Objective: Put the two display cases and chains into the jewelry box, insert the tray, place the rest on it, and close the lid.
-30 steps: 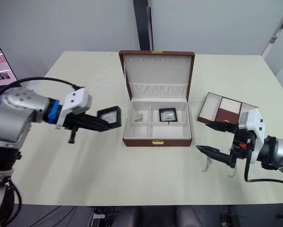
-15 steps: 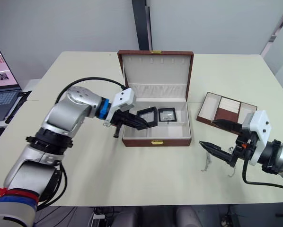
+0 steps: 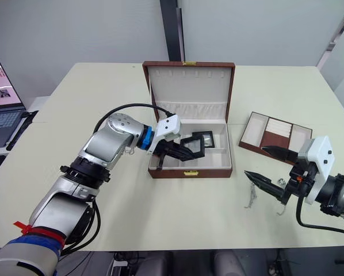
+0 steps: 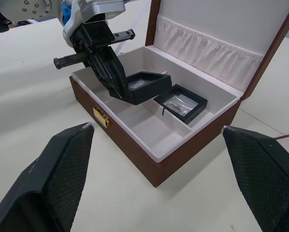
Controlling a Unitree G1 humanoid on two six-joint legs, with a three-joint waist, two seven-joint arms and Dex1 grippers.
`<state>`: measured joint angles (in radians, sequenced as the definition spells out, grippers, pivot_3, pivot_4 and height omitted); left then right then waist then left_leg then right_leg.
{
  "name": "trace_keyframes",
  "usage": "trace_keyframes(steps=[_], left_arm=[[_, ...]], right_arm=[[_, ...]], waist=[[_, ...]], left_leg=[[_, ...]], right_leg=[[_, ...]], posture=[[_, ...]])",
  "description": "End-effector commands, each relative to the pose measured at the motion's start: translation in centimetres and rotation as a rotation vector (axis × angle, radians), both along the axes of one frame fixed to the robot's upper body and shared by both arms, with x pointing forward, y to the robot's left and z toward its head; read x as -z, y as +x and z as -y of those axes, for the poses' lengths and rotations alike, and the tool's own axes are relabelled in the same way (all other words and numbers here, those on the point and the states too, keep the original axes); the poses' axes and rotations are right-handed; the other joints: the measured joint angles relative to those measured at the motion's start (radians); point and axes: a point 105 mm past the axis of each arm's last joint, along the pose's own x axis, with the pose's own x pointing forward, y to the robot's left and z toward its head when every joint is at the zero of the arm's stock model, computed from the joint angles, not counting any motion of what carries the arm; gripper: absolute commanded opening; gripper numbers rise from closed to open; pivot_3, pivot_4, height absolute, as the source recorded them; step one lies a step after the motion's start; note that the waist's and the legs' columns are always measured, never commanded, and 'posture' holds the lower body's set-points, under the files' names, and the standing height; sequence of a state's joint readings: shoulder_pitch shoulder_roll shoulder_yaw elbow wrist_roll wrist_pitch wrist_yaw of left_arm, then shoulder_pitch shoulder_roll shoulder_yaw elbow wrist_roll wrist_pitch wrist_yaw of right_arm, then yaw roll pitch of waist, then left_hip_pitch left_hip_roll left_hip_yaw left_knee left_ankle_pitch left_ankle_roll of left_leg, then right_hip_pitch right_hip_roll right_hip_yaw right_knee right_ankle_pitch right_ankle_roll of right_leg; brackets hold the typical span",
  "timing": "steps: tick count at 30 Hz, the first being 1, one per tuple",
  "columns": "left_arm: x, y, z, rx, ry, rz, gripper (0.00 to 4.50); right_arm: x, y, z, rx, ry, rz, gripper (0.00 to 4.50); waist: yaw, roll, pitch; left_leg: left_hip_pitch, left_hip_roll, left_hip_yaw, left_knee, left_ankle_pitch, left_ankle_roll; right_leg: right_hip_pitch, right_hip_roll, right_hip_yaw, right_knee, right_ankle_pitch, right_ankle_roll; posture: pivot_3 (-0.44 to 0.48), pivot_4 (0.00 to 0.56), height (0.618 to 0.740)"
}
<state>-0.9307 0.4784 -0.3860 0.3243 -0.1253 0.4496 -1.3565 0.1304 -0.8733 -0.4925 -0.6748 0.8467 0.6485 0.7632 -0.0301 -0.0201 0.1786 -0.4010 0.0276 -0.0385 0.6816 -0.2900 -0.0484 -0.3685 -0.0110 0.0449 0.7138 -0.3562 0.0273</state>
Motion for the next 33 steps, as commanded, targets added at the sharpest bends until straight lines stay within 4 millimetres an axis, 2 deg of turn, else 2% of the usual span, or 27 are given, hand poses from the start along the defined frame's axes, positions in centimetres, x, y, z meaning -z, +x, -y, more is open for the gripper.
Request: trace_keyframes(steps=[1,25,33], left_arm=[[-0.39,-0.45,0.46,0.029,-0.008,0.021,0.01],[0.21,-0.95,1.21,0.042,-0.015,-0.012,0.01],[0.27,-0.89,1.20,0.041,-0.013,-0.006,2.38]], right_arm=[[-1.10,-0.34,-0.06,-0.003,-0.009,0.052,4.50],[-0.86,-0.50,0.09,0.011,-0.012,0.045,4.50],[-0.86,-0.51,0.15,0.013,-0.014,0.043,4.50]], waist=[[0.000,0.000,0.000],[0.000,0.000,0.000],[0.000,0.000,0.000]], left_leg=[[0.000,0.000,0.000,0.000,0.000,0.000],[0.000,0.000,0.000,0.000,0.000,0.000],[0.000,0.000,0.000,0.000,0.000,0.000]], right_leg=[[0.000,0.000,0.000,0.000,0.000,0.000],[0.000,0.000,0.000,0.000,0.000,0.000],[0.000,0.000,0.000,0.000,0.000,0.000]], posture=[[0.000,0.150,0.740],[0.000,0.150,0.740],[0.000,0.150,0.740]])
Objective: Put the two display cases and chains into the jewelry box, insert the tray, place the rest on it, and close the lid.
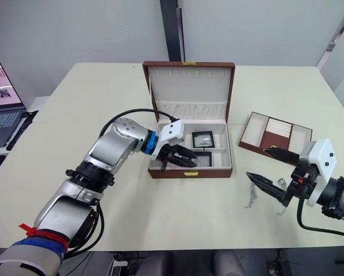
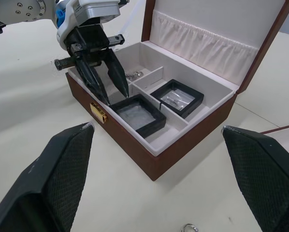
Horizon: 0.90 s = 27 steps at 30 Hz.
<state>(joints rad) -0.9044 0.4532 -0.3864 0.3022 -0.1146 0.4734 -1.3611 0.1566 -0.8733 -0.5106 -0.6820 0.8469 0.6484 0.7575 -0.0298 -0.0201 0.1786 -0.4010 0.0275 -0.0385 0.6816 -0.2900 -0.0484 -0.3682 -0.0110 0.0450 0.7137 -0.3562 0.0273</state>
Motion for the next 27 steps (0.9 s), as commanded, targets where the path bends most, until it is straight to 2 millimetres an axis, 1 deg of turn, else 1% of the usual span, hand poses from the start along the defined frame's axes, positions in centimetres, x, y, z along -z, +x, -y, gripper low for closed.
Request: trace_keyframes(steps=[1,4,6,7,11,16,19,20,23,25,27], left_arm=[[-0.5,-0.3,0.6,0.028,-0.010,0.026,2.72],[-0.6,-0.2,0.6,0.024,-0.014,0.030,3.55],[-0.8,0.0,0.6,0.017,-0.023,0.035,4.22],[-1.0,0.1,0.6,0.014,-0.029,0.037,4.47],[-1.9,0.5,0.2,-0.007,-0.068,0.046,4.47],[-3.4,0.4,-0.8,-0.039,-0.148,0.041,4.47],[-4.9,-0.7,-3.0,-0.079,-0.225,0.002,4.47],[-5.2,-1.1,-4.0,-0.106,-0.234,-0.003,4.47],[-5.7,-1.9,-6.8,-0.208,-0.249,0.004,4.47],[-5.9,-2.3,-8.3,-0.272,-0.258,0.008,4.47],[-5.9,-2.5,-10.2,-0.352,-0.256,0.013,4.47]], right_arm=[[-1.0,-0.3,-0.2,-0.006,-0.010,0.049,4.50],[-1.0,-0.3,-0.2,-0.007,-0.010,0.050,4.50],[-1.1,-0.2,-0.1,-0.006,-0.011,0.051,4.50],[-1.1,-0.2,-0.1,-0.004,-0.011,0.051,4.50],[-0.9,-0.1,0.3,0.000,-0.015,0.043,4.50],[-0.5,-0.1,1.5,0.016,-0.015,0.016,4.50],[0.6,0.1,3.4,0.059,-0.020,-0.022,4.50],[0.9,0.3,4.1,0.076,-0.013,-0.032,4.50],[1.8,0.8,5.8,0.113,-0.009,-0.054,4.50],[2.3,1.1,6.7,0.132,-0.010,-0.067,4.50],[2.8,1.5,7.6,0.151,-0.023,-0.079,4.50]], waist=[[0.000,0.000,0.000],[0.000,0.000,0.000],[0.000,0.000,0.000],[0.000,0.000,0.000],[0.000,0.000,0.000],[0.000,0.000,0.000],[-0.002,0.000,0.000],[-0.004,0.000,0.000],[-0.005,0.001,0.000],[-0.002,0.001,0.000],[0.000,0.001,0.000]], left_leg=[[0.000,0.000,0.000,0.000,0.000,0.000],[0.000,0.000,0.000,0.000,0.000,0.000],[0.000,0.000,0.000,0.000,0.000,0.000],[0.000,0.000,0.000,0.000,0.000,0.000],[0.000,0.000,0.000,0.000,0.000,0.000],[0.000,0.000,0.000,0.000,0.000,0.000],[0.000,0.001,0.000,0.000,0.000,0.000],[0.000,0.001,0.000,0.000,0.000,0.000],[0.001,0.002,0.000,0.000,0.000,0.000],[0.001,0.002,0.000,0.000,0.000,0.000],[0.001,0.001,0.000,0.000,0.000,0.000]], right_leg=[[0.000,0.000,0.000,0.000,0.000,0.000],[0.000,0.000,0.000,0.000,0.000,0.000],[0.000,0.000,0.000,0.000,0.000,0.000],[0.000,0.000,0.000,0.000,0.000,0.000],[0.000,0.000,0.000,0.000,0.000,0.000],[0.000,0.000,0.000,0.000,0.000,0.000],[0.000,0.000,0.000,0.000,0.000,0.000],[0.000,0.000,0.000,0.000,0.000,0.000],[0.000,0.000,0.001,0.001,0.000,0.000],[0.000,0.000,0.001,0.001,0.000,0.000],[0.001,-0.001,0.000,0.000,0.000,0.000]], posture=[[0.000,0.150,0.740],[0.000,0.150,0.740],[0.000,0.150,0.740],[0.000,0.150,0.740],[0.000,0.150,0.740],[0.000,0.150,0.740],[0.000,0.150,0.740],[0.000,0.150,0.740],[0.000,0.150,0.740],[0.000,0.150,0.740],[0.000,0.150,0.740]])
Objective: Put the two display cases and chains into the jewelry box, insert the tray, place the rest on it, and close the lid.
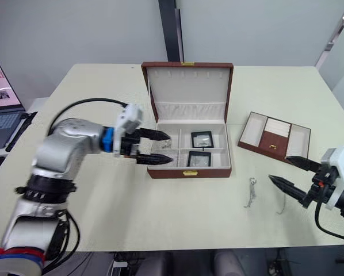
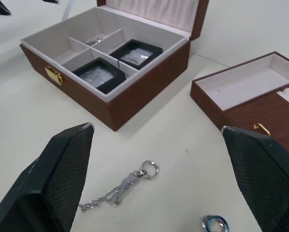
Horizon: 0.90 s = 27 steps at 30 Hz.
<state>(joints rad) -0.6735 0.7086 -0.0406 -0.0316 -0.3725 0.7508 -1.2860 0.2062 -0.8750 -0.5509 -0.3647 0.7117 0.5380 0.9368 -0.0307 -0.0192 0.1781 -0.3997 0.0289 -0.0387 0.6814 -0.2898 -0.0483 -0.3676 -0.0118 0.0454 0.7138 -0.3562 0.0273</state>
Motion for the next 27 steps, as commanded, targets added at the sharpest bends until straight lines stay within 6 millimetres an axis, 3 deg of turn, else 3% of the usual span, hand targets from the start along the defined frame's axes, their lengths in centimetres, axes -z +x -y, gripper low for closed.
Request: trace_keyframes(steps=[1,5,8,11,16,27], left_arm=[[-1.6,-0.5,-2.6,-0.111,-0.017,0.050,4.47],[-0.9,-1.3,-7.3,-0.297,0.019,0.050,4.47],[-0.5,-2.2,-9.4,-0.386,0.027,0.046,4.47],[1.0,-3.7,-13.2,-0.545,0.068,0.028,4.47],[3.1,-6.1,-17.7,-0.735,0.129,-0.006,4.47],[5.2,-8.4,-21.1,-0.894,0.179,-0.029,4.47]], right_arm=[[-0.3,0.6,1.4,0.014,-0.032,0.028,4.50],[0.3,1.5,3.0,0.048,-0.032,0.010,4.50],[1.0,1.9,4.1,0.067,-0.045,-0.014,4.50],[1.7,2.6,5.5,0.092,-0.068,-0.032,4.50],[2.6,3.5,6.8,0.118,-0.080,-0.049,4.50],[3.3,3.8,8.4,0.150,-0.109,-0.071,4.50]], waist=[[0.001,0.000,0.000],[-0.002,0.000,0.000],[-0.001,0.000,0.000],[-0.004,0.000,0.000],[-0.002,0.001,0.000],[-0.001,0.001,0.000]], left_leg=[[0.000,0.000,0.000,0.000,0.000,0.000],[0.000,0.000,0.000,0.000,0.000,0.000],[0.000,0.001,0.000,-0.001,0.000,0.000],[0.000,0.000,0.001,-0.001,0.000,0.000],[0.001,0.000,0.000,-0.001,0.000,0.000],[0.001,0.000,0.001,-0.002,0.000,0.000]], right_leg=[[0.000,0.000,0.000,0.000,0.000,0.000],[0.000,-0.001,0.000,0.000,0.000,0.000],[0.000,-0.001,0.000,0.000,0.000,0.000],[0.000,-0.005,0.000,0.000,0.000,0.000],[-0.001,-0.006,-0.001,0.000,0.000,0.000],[-0.001,-0.007,0.000,-0.001,0.000,0.000]], posture=[[0.000,0.150,0.740],[0.000,0.150,0.740],[0.000,0.150,0.740],[0.000,0.150,0.740],[0.000,0.150,0.740],[0.000,0.150,0.740]])
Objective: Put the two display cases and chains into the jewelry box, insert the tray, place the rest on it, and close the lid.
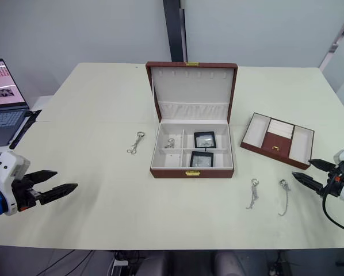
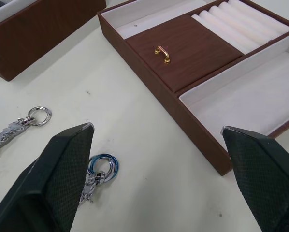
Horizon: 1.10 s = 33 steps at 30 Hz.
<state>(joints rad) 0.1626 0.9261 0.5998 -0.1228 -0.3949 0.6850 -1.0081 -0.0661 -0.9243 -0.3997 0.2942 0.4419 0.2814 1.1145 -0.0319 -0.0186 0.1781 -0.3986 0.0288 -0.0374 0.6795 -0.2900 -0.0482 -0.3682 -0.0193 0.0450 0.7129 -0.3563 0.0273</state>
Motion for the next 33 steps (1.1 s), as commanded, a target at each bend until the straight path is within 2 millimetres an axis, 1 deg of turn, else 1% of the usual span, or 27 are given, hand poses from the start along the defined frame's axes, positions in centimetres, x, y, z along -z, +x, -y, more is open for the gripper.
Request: trace_keyframes(steps=[1,8,17,21,25,29,31,33], left_arm=[[-0.6,-0.2,-0.9,-0.035,0.034,0.041,4.47],[-0.7,0.2,-1.1,-0.043,0.041,0.057,4.47],[-0.9,0.7,-0.7,-0.031,0.038,0.064,4.47],[-1.3,1.0,-0.7,-0.043,0.039,0.090,4.47],[-1.6,1.9,-0.1,-0.084,-0.006,0.146,4.47],[-1.5,3.1,1.8,-0.108,-0.074,0.209,4.47],[-1.5,4.0,2.8,-0.133,-0.103,0.254,4.47],[-1.4,4.8,4.0,-0.138,-0.127,0.281,4.47]], right_arm=[[-1.0,0.0,0.6,-0.003,-0.043,0.024,4.50],[-0.9,-0.1,0.5,-0.013,-0.046,0.017,4.50],[-0.9,-0.1,0.4,-0.016,-0.039,0.019,4.50],[-1.3,0.0,-0.4,-0.044,-0.021,0.030,4.50],[-2.8,0.4,-2.6,-0.121,0.009,0.066,4.50],[-5.0,0.5,-6.9,-0.274,0.055,0.112,4.50],[-6.1,0.5,-9.2,-0.353,0.064,0.136,4.50],[-7.0,0.5,-10.8,-0.405,0.070,0.159,4.50]], waist=[[0.000,0.000,0.000],[0.000,0.000,0.000],[0.000,0.000,0.000],[0.000,0.000,0.000],[0.000,0.000,0.000],[-0.001,0.000,0.000],[0.000,0.000,0.000],[0.002,0.000,0.000]], left_leg=[[0.000,0.000,0.000,0.000,0.000,0.000],[0.000,0.000,0.000,0.000,0.000,0.000],[0.000,0.000,0.000,0.000,0.000,0.000],[0.000,0.000,0.000,0.000,0.000,0.000],[0.000,0.000,0.000,0.000,0.000,0.000],[0.000,0.000,0.000,0.000,0.000,0.000],[0.000,0.001,-0.001,0.000,0.000,0.000],[-0.001,0.000,-0.001,0.001,0.000,0.000]], right_leg=[[0.000,0.000,0.000,0.000,0.000,0.000],[0.000,0.000,0.000,0.000,0.000,0.000],[0.000,0.000,0.000,0.000,0.000,0.000],[0.000,0.000,0.000,0.000,0.000,0.000],[0.000,0.000,0.000,0.000,0.000,0.000],[0.000,0.000,0.000,0.001,0.000,0.000],[0.000,0.000,0.000,0.001,0.000,0.000],[0.000,0.000,0.000,0.001,0.000,0.000]], posture=[[0.000,0.150,0.740],[0.000,0.150,0.740],[0.000,0.150,0.740],[0.000,0.150,0.740],[0.000,0.150,0.740],[0.000,0.150,0.740],[0.000,0.150,0.740],[0.000,0.150,0.740]])
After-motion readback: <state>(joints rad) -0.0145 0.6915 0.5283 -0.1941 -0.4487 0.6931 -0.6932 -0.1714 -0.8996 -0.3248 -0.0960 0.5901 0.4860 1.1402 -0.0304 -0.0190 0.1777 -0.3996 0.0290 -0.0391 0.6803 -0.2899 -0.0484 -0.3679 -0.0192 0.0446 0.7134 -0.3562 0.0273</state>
